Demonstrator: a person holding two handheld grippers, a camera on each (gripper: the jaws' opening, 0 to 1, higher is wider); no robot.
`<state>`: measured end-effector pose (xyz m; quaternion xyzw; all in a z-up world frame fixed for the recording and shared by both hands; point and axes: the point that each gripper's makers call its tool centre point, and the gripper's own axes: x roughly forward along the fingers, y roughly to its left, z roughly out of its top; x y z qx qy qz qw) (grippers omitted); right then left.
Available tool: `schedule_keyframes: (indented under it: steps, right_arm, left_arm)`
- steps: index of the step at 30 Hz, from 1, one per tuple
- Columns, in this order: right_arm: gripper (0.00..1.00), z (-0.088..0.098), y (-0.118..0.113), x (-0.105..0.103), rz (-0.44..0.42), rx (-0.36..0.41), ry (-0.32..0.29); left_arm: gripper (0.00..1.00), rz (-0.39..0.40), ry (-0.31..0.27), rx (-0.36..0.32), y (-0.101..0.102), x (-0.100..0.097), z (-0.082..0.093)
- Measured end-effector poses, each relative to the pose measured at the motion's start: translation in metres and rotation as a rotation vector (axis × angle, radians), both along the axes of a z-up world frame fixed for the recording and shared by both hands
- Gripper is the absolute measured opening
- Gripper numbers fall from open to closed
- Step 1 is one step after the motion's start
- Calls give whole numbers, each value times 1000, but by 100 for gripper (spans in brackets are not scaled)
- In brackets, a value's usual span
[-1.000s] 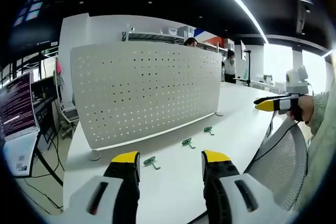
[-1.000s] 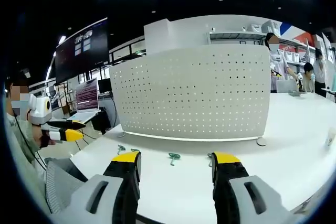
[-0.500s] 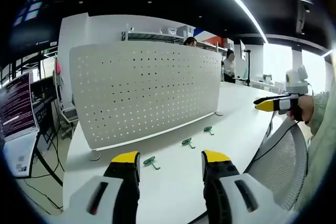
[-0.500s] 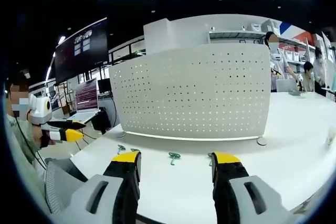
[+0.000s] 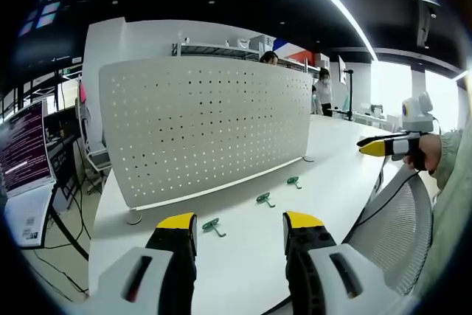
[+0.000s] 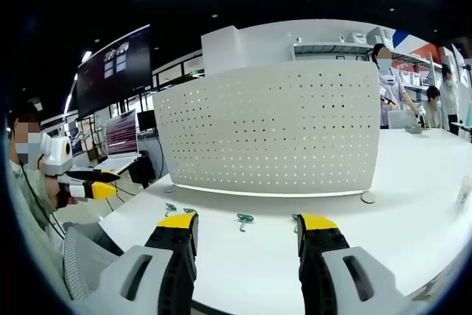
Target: Insert the hook assembly into the mounting plate slot until the hook locks in place.
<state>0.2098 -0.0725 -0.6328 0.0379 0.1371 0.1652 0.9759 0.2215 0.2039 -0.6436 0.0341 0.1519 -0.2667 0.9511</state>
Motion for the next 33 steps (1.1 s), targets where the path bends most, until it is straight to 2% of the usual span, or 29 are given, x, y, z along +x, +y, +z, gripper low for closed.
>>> schedule_keyframes:
  steps: [33]
  right_arm:
    - [52, -2, 1, -5, -1, 9, 3]
  left_arm:
    - [49, 4, 3, -1, 0, -7, 1]
